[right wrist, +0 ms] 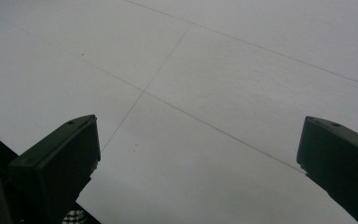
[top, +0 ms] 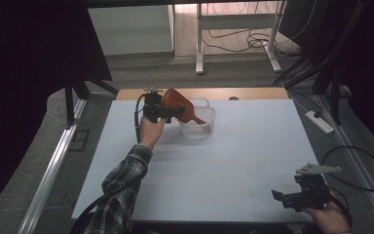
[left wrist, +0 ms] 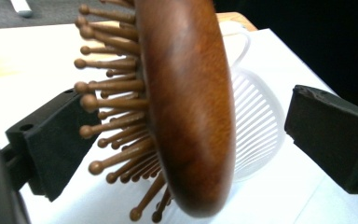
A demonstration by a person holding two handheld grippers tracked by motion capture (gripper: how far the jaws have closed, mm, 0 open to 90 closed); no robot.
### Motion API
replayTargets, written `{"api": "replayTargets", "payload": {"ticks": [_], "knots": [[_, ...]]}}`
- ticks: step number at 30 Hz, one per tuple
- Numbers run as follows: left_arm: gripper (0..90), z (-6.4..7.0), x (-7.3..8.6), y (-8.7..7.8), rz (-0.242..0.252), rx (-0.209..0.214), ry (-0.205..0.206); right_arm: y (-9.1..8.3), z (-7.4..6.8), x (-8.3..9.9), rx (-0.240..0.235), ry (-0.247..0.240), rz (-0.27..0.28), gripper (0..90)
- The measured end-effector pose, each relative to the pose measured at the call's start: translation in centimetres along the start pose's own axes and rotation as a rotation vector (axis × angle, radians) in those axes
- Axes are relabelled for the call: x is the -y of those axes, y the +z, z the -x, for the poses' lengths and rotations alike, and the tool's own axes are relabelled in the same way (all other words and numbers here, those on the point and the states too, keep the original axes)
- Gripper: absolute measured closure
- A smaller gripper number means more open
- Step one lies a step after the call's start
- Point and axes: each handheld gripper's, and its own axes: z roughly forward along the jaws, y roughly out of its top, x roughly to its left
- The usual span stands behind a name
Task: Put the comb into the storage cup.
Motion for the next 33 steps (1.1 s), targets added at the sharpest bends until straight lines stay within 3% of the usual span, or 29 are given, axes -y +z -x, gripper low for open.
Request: {"api": "replayTargets", "payload": {"ticks": [6, 25, 33], "knots": [[2.6, 0.1, -0.1, -0.4, -0.011, -0.04, 0.046, -0.1, 0.0, 0.0, -0.002, 0.0, 0.004, 0.0], [2.0, 0.5, 0.2, -1.7, -0.017, -0.071, 0.151, -0.1, -0.1, 0.0, 0.011, -0.004, 0.005, 0.0], [0.5, 0.5, 0.6, -2.2, -0.016, -0.092, 0.169, -0.1, -0.1, 0.1, 0.013, -0.012, 0.004, 0.0]]}}
